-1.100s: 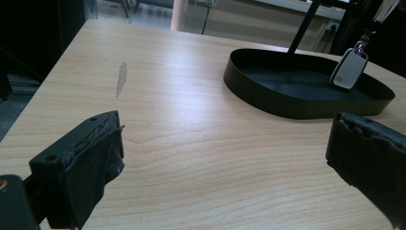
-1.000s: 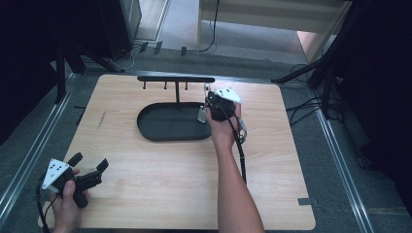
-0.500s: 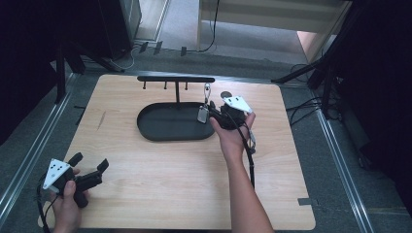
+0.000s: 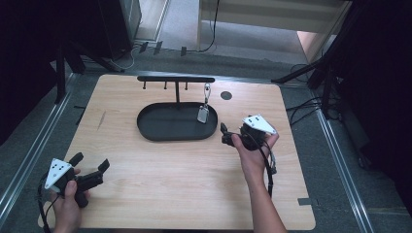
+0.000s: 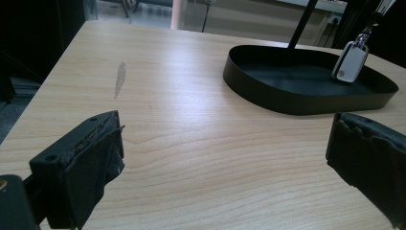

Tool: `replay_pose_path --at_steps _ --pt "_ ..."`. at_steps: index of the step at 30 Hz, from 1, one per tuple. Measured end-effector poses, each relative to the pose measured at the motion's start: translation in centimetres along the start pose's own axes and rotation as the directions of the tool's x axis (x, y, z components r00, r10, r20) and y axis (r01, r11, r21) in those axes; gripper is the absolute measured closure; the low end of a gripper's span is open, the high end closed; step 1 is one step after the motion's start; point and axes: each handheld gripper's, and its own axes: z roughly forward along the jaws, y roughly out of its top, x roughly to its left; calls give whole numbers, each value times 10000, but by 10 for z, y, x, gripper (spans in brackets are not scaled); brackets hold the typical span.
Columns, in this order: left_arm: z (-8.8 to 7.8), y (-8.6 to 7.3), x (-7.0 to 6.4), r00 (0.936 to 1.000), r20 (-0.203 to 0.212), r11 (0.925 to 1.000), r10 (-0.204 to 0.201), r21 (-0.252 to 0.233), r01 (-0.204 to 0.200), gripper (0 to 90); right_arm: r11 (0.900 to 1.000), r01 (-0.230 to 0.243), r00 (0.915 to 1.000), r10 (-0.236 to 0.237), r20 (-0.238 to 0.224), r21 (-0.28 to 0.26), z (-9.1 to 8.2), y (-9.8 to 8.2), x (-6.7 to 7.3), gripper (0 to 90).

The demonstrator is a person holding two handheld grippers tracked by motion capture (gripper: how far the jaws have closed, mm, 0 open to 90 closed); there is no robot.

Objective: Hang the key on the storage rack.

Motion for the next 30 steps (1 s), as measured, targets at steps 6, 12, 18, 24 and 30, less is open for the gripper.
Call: replay_pose_path --at_steps 6,12,18,24,30 --pt "0 0 0 10000 -14 10000 3 -5 -3 0 9999 -106 9998 105 166 20 -18 -21 -12 0" --pt "0 0 0 10000 -17 10000 -2 -5 2 0 9997 -225 9989 225 416 18 -34 -40 -24 0" --pt "0 0 -1 10000 -40 10000 4 -14 -4 0 9988 -483 9968 480 646 22 -51 -58 -39 0" --pt "0 0 -1 10000 -70 10000 33 34 -32 0 9975 -695 9931 683 952 90 -68 -78 -54 0" --pt "0 0 -1 10000 -91 10000 10 -5 -10 0 9961 -881 9880 863 1284 88 -87 -98 -72 0"
